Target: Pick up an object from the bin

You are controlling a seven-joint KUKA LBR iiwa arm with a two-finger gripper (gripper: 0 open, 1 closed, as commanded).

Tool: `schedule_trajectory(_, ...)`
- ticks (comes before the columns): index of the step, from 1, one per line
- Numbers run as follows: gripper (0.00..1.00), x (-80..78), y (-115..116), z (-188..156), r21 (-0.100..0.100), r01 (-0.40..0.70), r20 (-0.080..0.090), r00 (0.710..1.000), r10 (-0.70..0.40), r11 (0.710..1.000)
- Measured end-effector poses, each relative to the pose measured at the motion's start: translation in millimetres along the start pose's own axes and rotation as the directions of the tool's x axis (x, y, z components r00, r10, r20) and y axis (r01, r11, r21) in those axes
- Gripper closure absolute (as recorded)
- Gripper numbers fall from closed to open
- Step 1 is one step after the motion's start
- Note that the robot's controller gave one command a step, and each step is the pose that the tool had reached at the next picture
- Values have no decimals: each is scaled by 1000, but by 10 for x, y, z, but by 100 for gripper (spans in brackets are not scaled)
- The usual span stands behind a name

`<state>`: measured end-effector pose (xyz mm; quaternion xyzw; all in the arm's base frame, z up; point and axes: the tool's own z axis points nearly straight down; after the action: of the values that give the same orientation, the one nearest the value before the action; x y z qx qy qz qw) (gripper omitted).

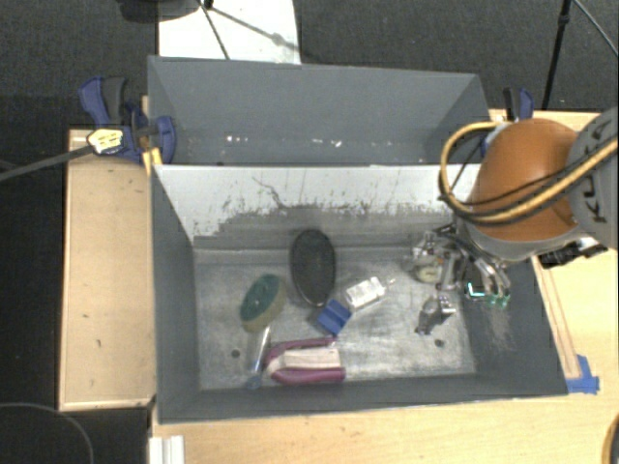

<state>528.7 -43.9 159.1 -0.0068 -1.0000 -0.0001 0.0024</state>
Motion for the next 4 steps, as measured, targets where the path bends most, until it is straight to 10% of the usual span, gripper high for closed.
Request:
schedule_trajectory(2, 0, -274, -421, -461, 1, -14, 12, 1000, 14, 1000)
schedule_trajectory(3, 0, -563, 216, 98, -4, 11, 4, 1000, -11, 1000)
schedule_trajectory(4, 0, -145, 475, 858, 2, 207, 15, 978, -207, 978)
